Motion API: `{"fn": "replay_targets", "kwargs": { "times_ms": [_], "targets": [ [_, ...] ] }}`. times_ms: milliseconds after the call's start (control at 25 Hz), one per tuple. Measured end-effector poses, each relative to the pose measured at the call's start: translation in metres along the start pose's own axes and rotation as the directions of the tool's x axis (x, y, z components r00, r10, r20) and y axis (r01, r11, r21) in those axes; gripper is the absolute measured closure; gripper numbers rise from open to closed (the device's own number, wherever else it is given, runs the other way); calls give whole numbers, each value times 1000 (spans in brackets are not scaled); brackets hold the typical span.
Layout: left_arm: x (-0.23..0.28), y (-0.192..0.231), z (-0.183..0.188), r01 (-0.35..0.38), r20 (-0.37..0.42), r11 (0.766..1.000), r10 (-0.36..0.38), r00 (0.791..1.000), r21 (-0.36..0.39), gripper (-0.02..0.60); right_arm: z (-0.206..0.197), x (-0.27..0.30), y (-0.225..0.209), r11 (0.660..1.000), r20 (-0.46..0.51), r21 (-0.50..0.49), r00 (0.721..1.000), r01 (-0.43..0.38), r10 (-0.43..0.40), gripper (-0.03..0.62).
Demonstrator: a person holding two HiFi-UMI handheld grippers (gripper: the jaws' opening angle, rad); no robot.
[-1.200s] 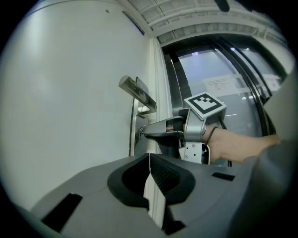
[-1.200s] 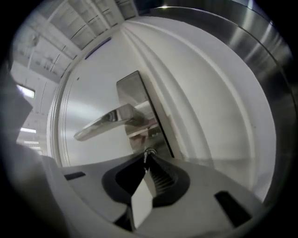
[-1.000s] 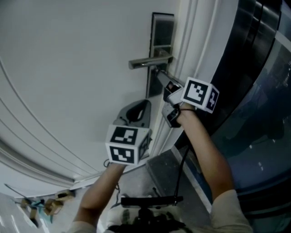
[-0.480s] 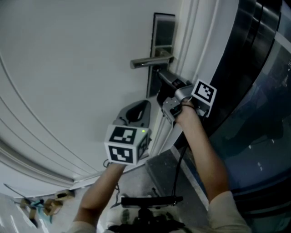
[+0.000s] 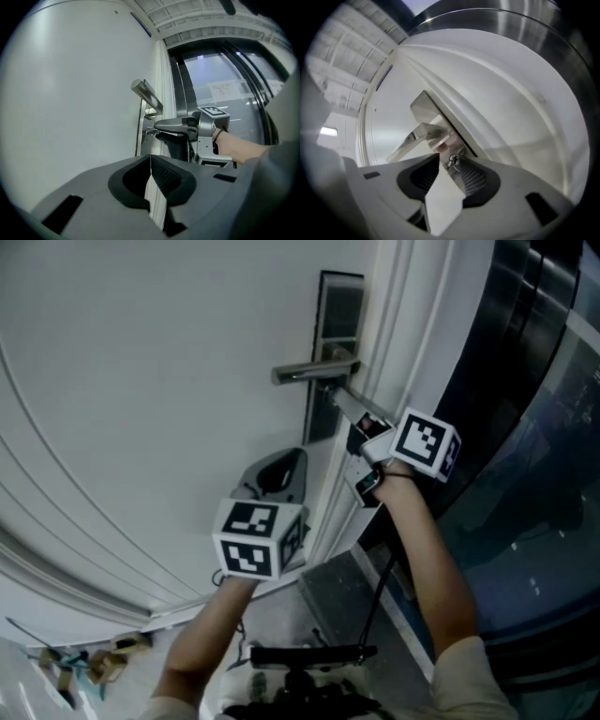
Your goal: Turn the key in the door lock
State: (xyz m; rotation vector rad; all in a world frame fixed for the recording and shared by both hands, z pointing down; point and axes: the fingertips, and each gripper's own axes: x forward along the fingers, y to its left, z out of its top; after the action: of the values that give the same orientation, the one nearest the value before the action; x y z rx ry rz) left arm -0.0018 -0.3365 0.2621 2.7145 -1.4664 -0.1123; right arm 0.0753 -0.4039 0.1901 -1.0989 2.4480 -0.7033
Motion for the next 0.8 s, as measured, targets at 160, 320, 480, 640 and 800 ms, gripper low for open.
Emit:
{"fn": "replay_targets", "kwargs": {
  "times_ms": [160, 320, 480, 640, 800],
  "targets": [
    [2, -2, -2, 5, -13, 1000, -5, 1000, -2, 565, 1, -5, 9, 906, -44, -416, 993, 81, -109, 453],
    [3, -3, -1, 7, -12, 1000, -8, 1000, -2, 565, -2, -7, 20, 644, -36, -758, 978, 107, -205, 439],
    [4, -4, -3, 8, -10, 1000, -8, 1000, -2, 565, -12, -4, 24, 354, -32, -933, 965, 65, -261, 439],
    [3, -3, -1, 6, -10, 1000, -6, 1000, -1, 565, -27, 0, 27, 96, -34, -995, 952, -4, -306, 439],
    [3, -2, -2, 3, -10, 1000, -3, 1000, -3, 565, -35, 4, 22, -174, 11, -983, 938, -53, -347, 427]
  ]
}}
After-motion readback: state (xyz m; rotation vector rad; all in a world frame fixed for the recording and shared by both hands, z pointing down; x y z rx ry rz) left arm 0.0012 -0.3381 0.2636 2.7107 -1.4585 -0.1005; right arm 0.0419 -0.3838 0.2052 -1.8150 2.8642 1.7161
